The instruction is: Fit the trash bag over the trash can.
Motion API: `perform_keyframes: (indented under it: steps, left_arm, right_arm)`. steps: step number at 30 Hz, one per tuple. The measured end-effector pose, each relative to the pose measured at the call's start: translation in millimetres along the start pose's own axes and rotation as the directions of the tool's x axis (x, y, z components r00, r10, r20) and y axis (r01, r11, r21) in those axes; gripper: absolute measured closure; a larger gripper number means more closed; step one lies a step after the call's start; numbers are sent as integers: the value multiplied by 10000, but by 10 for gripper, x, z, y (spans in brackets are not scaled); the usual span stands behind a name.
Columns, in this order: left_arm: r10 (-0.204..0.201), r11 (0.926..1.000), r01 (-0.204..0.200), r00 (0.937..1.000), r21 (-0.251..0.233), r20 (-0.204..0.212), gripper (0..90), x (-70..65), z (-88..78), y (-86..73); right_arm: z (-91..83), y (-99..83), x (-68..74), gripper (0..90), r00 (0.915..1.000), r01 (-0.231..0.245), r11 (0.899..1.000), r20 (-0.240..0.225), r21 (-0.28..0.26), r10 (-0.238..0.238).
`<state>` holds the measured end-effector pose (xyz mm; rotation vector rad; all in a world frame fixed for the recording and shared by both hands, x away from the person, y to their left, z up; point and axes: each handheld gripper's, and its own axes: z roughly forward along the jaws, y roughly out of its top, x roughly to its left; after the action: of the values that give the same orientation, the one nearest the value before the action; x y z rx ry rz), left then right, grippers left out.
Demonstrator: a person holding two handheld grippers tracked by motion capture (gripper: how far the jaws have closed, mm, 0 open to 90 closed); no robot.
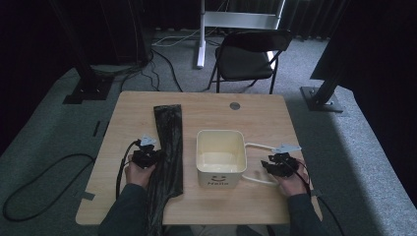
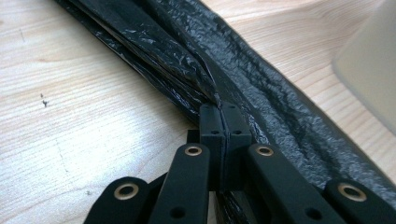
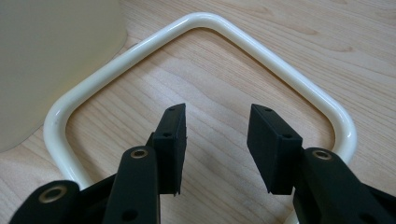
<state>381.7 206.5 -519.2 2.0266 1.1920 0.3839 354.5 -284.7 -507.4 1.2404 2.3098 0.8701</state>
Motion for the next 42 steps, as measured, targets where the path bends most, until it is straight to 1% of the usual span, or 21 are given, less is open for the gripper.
perform_keyframes:
  steps: [2,7,8,10,15,16,17,19,21,25,27,30,32,33,38,42]
  left_arm:
    - [211,9998,-210,9998,-47,69,900,2,-37,17]
    - [578,9972,-564,9980,-489,274,900,-11,-179,97]
    - [595,9965,-573,9976,-611,353,900,-11,-209,111]
    - [705,9955,-678,9968,-670,386,900,-13,-251,137]
    - [915,9917,-843,9932,-975,723,900,-23,-351,194]
    - [915,9917,-843,9932,-975,723,900,-23,-351,194]
    - [957,9900,-848,9908,-1125,952,900,-23,-390,216]
    - [1036,9893,-906,9882,-1145,1132,900,-25,-412,234]
    - [1119,9876,-940,9833,-1259,1437,900,-31,-442,254]
    - [1287,9838,-1026,9749,-1467,1815,900,-48,-497,295]
    - [1348,9819,-1030,9695,-1587,2049,900,-53,-525,316]
    - [1346,9796,-922,9609,-1788,2421,900,-58,-570,338]
    - [1341,9767,-805,9527,-1989,2728,900,-61,-603,360]
    - [1345,9753,-764,9496,-2072,2831,900,-65,-621,375]
    - [1408,9679,-632,9381,-2431,3165,900,-84,-701,455]
    - [1488,9647,-650,9340,-2552,3249,900,-109,-737,513]
  right_arm:
    - [3,1,2,568,10000,4,10000,-2,16,-4]
    - [6,1,8,569,10000,38,10000,-8,10,-38]
    - [6,1,7,569,10000,38,10000,-4,10,-38]
    - [7,1,9,569,10000,47,10000,-6,22,-47]
    - [8,1,10,569,10000,54,10000,-12,26,-54]
    - [8,1,10,569,10000,54,10000,-12,26,-54]
    - [9,1,9,569,10000,55,10000,-16,30,-55]
    - [8,2,13,569,10000,51,10000,-21,35,-51]
    - [8,3,13,569,10000,59,10000,-20,25,-59]
    - [8,3,15,569,10000,50,10000,-21,29,-50]
    - [9,4,17,569,10000,62,10000,-23,34,-62]
    - [8,5,18,569,10000,78,10000,-27,31,-78]
    - [8,6,18,569,10000,84,10000,-28,19,-84]
    - [9,6,18,569,10000,86,10000,-26,23,-86]
    - [10,7,20,569,10000,94,10000,-30,31,-94]
    - [14,7,22,569,10000,84,10000,-36,43,-84]
